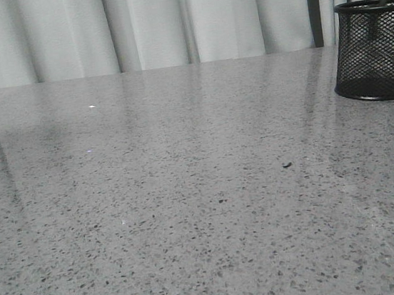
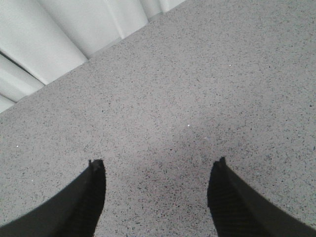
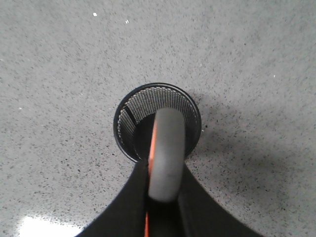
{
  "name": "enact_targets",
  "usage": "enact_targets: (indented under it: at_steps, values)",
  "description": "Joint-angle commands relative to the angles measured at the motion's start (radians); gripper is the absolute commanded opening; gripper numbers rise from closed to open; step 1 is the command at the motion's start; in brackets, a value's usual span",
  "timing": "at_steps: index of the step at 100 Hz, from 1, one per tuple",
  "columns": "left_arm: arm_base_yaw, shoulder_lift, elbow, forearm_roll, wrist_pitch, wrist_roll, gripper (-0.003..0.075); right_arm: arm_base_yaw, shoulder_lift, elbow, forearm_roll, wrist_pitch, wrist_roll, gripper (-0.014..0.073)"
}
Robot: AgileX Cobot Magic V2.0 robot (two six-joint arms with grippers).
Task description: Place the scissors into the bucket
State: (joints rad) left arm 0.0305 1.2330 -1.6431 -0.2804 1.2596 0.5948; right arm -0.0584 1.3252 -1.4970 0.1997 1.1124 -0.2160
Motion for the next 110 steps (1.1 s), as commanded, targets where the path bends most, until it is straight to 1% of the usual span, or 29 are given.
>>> enact_targets:
  at_steps: [1,30,52,59,64,81,86,91,98,105,110]
  values:
    - [0.000,-0.023,-0.030,-0.034,-0.057,-0.014,0.0417,-0.007,0.008,-0.036,0.002,-0.059,0.002,-0.0049]
    - [0.000,-0.023,-0.030,-0.034,-0.057,-0.014,0.0417,-0.007,0.106,-0.036,-0.003,-0.083,0.002,-0.0048]
    - [0.000,-0.023,-0.030,-0.034,-0.057,-0.014,0.0417,-0.007,0.132,-0.036,-0.003,-0.087,-0.005,-0.0041]
    - [0.000,-0.023,-0.030,-0.034,-0.057,-0.014,0.0417,-0.007,0.132,-0.036,-0.003,-0.092,-0.020,0.0001]
    - [0.000,-0.023,-0.030,-0.034,-0.057,-0.014,0.0417,-0.007,0.132,-0.036,-0.003,-0.096,-0.022,0.0048]
    - [0.000,-0.023,-0.030,-0.034,-0.057,-0.014,0.0417,-0.007,0.126,-0.036,-0.003,-0.100,-0.022,0.0279]
    - [0.000,-0.023,-0.030,-0.034,-0.057,-0.014,0.0416,-0.007,0.113,-0.038,-0.003,-0.106,-0.022,0.0323]
    - [0.000,-0.023,-0.030,-0.034,-0.057,-0.014,0.0395,-0.007,0.099,-0.042,-0.007,-0.110,-0.022,0.0343]
    - [0.000,-0.023,-0.030,-0.034,-0.057,-0.014,0.0328,-0.007,0.076,-0.066,-0.015,-0.110,-0.022,0.0344]
    - [0.000,-0.023,-0.030,-0.034,-0.057,-0.014,0.0225,-0.007,0.047,-0.096,-0.016,-0.110,-0.022,0.0344]
    - [0.000,-0.023,-0.030,-0.034,-0.057,-0.014,0.0128,-0.007,0.025,-0.117,-0.016,-0.110,-0.022,0.0343]
